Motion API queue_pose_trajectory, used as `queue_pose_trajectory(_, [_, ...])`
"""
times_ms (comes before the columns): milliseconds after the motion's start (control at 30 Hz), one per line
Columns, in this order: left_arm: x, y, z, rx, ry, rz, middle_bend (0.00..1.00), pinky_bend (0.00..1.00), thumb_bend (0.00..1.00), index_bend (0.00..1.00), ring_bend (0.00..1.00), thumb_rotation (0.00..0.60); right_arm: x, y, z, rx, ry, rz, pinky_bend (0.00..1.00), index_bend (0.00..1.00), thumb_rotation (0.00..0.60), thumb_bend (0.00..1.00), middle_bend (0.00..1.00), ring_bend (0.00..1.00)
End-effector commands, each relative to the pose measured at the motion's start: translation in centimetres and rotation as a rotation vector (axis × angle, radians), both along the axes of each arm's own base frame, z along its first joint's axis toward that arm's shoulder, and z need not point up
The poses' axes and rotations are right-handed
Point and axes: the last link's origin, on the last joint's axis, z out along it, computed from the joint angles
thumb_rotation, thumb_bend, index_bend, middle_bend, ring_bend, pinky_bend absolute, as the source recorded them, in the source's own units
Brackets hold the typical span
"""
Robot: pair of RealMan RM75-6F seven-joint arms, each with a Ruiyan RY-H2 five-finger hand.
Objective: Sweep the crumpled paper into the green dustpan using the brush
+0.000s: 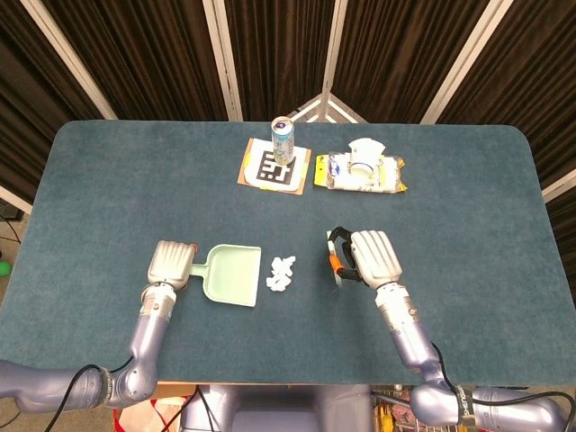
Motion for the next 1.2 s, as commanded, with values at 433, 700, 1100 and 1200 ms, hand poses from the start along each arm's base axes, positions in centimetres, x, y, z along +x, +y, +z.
queue_pose_trajectory(433, [2.5,-0.1,0.1,-0.027,-0.043,0.058,1.0,1.0,0.53,0.61,0.99,0.6,1.6,1.8,-2.0,0.026,0.054,0.039,0.87,0.81,0.6,0.59,0.85,0.89])
queue_pose_trajectory(700, [3.9,0.1,-0.8,-0.036,-0.056,0.052,1.0,1.0,0.53,0.61,0.99,0.6,1.5,2.1,-3.3,0.052,0.045,0.015,0.87,0.81,0.6,0.59,0.85,0.89])
queue_pose_trajectory(1100, [5.5,-0.8,-2.4,-0.053,-0.061,0.043,1.0,1.0,0.53,0.61,0.99,0.6,6.9,4.2,-5.7,0.157,-0.122,0.007,0.87,0.81,0.6,0.6,0.85,0.89])
queue_pose_trajectory(1200, [5.8,-0.9,-2.5,-0.052,-0.063,0.041,1.0,1.0,0.53,0.61,0.99,0.6,8.5,4.7,-5.7,0.196,-0.215,-0.028,0.87,0.81,0.6,0.6,0.85,0.89])
